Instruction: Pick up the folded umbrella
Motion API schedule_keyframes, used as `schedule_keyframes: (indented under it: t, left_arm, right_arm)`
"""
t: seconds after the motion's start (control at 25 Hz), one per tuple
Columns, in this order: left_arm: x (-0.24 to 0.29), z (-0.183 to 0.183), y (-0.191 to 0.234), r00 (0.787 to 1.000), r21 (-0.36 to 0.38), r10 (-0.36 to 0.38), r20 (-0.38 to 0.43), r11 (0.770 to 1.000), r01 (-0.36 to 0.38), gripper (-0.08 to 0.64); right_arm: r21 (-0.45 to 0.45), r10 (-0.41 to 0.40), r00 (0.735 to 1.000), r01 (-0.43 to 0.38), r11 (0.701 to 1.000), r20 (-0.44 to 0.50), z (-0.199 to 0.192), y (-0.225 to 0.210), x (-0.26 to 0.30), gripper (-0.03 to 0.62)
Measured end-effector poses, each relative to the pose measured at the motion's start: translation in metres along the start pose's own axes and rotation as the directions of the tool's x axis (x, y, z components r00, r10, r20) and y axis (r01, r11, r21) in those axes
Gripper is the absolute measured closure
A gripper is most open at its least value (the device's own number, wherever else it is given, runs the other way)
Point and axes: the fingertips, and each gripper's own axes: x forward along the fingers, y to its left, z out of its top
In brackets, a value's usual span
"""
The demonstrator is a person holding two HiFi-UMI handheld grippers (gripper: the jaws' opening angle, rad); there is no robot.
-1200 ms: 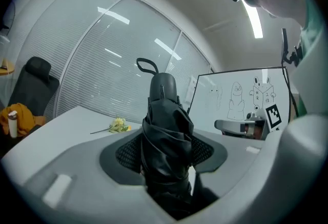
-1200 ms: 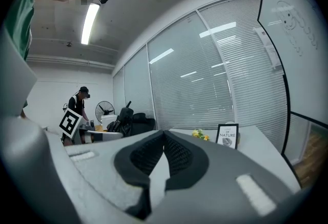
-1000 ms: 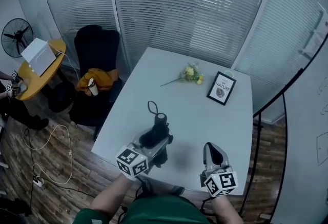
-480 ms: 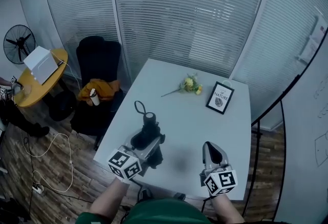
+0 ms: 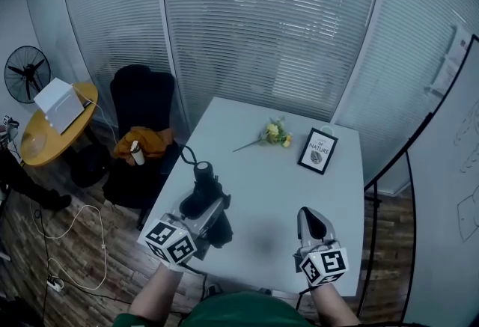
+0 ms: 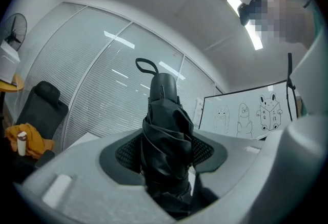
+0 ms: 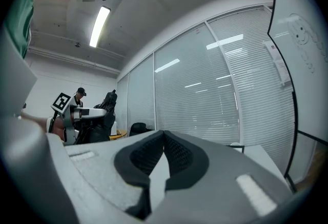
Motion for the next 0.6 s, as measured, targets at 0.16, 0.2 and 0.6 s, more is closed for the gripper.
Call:
schedule_keyframes:
  t: [0.16, 0.2, 0.6]
  left_arm:
    - [-0.002, 0.006, 0.0, 1.0, -0.006, 0.01, -0.004, 1.0, -0.01, 0.316]
    - [-0.002, 0.008, -0.001, 1.0, -0.004, 0.01, -0.003, 1.0, -0.01, 0.316]
    - [-0.011, 0.021, -0.003, 1.0, -0.046, -0.004, 0.03, 0.999, 0.006, 0.316]
  right_arm:
    - [-0.004, -0.008, 1.0, 0.008, 1.0, 0.012, 0.006, -0.003, -0.001, 0.589]
    - [-0.004, -0.009, 1.0, 0.009, 1.0, 0.015, 0.007, -0.003, -0.001, 0.589]
    - [-0.014, -0.014, 0.999, 0.015, 1.0, 0.031, 0.014, -0.002, -0.004, 0.589]
